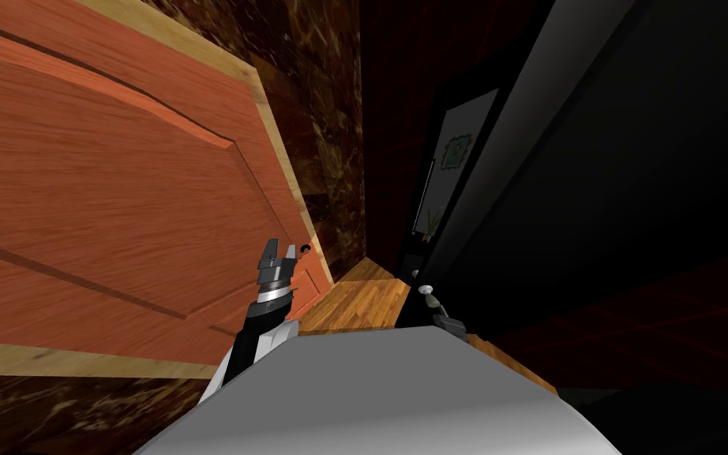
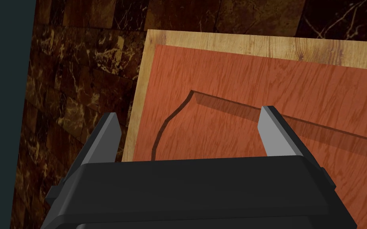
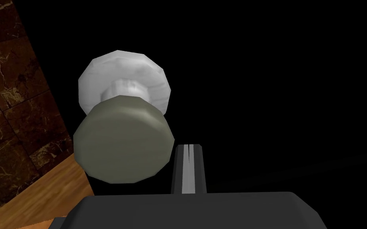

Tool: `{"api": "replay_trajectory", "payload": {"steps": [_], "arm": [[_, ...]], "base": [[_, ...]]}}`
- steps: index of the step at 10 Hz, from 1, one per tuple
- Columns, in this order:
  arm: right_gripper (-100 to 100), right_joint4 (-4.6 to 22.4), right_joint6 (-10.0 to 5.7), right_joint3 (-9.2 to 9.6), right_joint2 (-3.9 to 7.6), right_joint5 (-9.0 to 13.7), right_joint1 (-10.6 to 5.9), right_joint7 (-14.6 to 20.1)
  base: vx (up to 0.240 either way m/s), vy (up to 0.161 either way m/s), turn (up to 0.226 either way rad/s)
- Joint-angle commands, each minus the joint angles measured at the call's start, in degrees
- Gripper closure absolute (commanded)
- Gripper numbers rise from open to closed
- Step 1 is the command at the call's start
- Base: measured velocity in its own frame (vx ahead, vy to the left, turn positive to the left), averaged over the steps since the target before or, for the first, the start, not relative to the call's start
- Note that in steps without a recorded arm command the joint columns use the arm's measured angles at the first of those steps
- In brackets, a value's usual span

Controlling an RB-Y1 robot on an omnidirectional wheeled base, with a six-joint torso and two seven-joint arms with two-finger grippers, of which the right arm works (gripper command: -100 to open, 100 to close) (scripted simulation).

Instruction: Pull the door open

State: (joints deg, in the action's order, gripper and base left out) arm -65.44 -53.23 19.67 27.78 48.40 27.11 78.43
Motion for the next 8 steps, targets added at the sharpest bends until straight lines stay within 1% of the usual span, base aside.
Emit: {"api": "replay_trajectory", "payload": {"steps": [1,3,4,5,6,8], "arm": [[-100,0.66,-1.86,1.76,-0.22,-1.21,-0.43,0.81],[-100,0.99,-2.81,2.54,-0.21,-1.79,-0.65,1.19],[-100,1.34,-3.79,3.36,-0.20,-2.39,-0.87,1.58],[-100,1.51,-4.27,3.76,-0.20,-2.69,-0.98,1.78],[-100,1.84,-5.20,4.53,-0.19,-3.26,-1.19,2.16],[-100,2.14,-6.04,5.23,-0.18,-3.78,-1.38,2.49]], "base": [[-0.233,-0.051,0.185],[-0.176,-0.037,0.051],[-0.156,-0.028,0.076],[-0.138,-0.052,0.062],[-0.160,-0.047,0.086],[-0.121,-0.036,0.063]]}}
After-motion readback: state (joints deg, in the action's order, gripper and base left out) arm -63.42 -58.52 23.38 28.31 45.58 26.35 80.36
